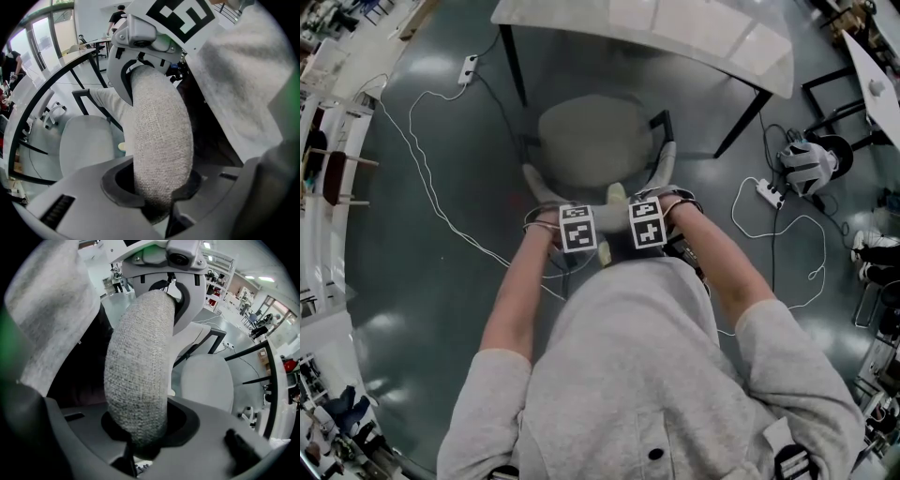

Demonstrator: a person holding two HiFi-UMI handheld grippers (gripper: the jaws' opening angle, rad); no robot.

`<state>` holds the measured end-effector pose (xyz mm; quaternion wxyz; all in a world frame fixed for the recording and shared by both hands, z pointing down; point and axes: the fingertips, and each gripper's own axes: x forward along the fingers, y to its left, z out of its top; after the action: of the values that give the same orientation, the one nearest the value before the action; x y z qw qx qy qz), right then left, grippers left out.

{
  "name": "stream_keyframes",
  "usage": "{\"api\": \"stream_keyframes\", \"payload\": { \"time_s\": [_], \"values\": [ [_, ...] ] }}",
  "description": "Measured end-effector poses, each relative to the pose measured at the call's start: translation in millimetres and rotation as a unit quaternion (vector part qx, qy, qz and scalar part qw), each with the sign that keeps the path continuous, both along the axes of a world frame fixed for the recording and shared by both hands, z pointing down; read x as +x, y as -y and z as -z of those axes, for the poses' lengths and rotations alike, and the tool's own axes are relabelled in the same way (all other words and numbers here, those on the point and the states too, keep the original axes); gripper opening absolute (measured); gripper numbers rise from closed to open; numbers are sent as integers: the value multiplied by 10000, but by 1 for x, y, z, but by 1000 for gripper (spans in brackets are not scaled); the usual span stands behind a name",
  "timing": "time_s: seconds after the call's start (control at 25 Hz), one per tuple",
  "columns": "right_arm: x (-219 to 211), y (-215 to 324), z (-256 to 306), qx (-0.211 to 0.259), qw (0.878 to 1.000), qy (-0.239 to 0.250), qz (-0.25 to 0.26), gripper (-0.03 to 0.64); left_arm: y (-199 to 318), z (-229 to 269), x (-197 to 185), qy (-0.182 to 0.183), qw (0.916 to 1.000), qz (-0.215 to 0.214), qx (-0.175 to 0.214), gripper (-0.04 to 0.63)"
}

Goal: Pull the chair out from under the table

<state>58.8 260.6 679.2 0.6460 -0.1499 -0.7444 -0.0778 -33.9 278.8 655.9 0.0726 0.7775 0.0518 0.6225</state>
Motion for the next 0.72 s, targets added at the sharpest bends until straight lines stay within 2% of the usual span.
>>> {"api": "stream_keyframes", "payload": {
  "time_s": [0.72],
  "values": [
    [8,-46,0,29,10000,-18,-72,98,-47,-1,9,-41,10000,-41,-25,117]
  ]
}}
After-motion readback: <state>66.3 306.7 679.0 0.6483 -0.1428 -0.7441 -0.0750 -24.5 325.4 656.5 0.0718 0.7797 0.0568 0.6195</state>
